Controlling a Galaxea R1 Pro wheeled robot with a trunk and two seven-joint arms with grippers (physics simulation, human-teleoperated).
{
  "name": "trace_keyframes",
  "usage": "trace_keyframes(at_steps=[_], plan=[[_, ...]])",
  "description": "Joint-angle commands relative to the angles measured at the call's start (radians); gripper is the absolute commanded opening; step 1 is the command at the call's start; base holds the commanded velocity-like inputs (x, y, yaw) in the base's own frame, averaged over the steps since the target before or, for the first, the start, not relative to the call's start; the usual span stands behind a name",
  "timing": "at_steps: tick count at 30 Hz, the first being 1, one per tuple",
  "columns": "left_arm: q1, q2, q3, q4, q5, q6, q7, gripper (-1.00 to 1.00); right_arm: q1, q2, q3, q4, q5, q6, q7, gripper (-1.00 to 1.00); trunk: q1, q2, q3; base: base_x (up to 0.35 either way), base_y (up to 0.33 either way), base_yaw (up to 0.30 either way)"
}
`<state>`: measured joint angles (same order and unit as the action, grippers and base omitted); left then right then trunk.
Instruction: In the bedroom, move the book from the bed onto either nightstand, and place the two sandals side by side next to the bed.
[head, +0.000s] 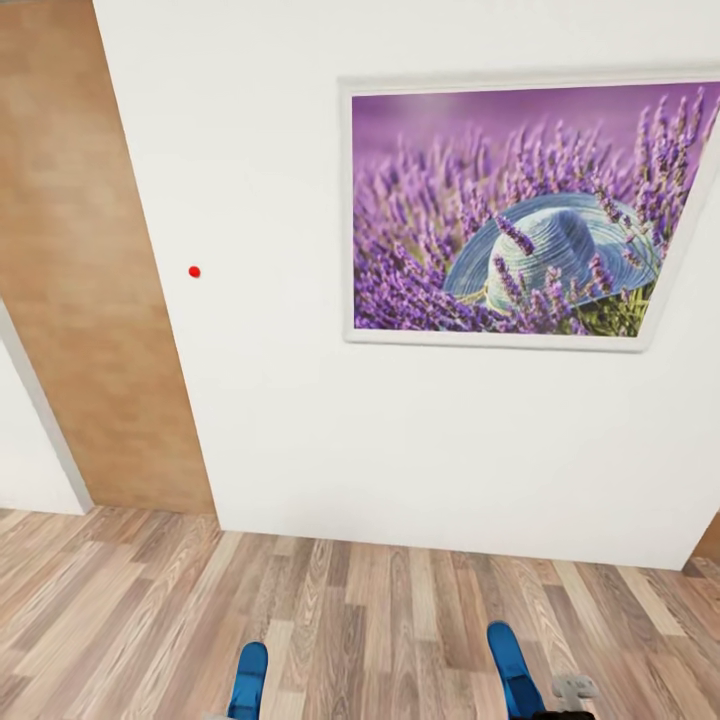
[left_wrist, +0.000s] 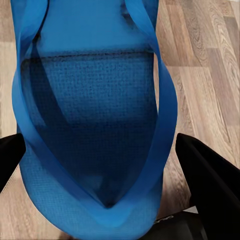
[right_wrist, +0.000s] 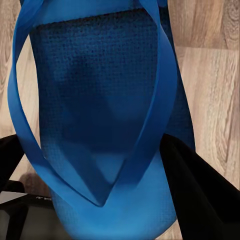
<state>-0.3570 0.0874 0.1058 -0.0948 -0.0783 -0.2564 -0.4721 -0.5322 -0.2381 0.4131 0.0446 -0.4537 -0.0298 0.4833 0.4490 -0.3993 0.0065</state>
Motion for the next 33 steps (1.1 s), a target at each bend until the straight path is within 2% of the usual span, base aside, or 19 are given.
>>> trace_keyframes(at_steps=[1,26,33], plan=[[0.000,0.000,0.009,0.001,-0.008,-0.004,-0.003,-1.00,-0.001,0.000,0.007,0.004,-0.011,-0.002,0.004,-1.00,0.001,-0.001,0.000,0.327,0.000,0.000],[0.000,0.000,0.009,0.001,-0.008,-0.003,-0.003,-1.00,-0.001,0.000,0.007,0.003,-0.011,-0.002,0.004,-1.00,0.001,-0.001,0.000,0.328,0.000,0.002],[0.000,0.000,0.009,0.001,-0.008,-0.003,-0.003,-1.00,-0.002,0.000,0.007,0.003,-0.011,-0.002,0.004,-1.00,0.001,-0.001,0.000,0.319,0.000,0.196]])
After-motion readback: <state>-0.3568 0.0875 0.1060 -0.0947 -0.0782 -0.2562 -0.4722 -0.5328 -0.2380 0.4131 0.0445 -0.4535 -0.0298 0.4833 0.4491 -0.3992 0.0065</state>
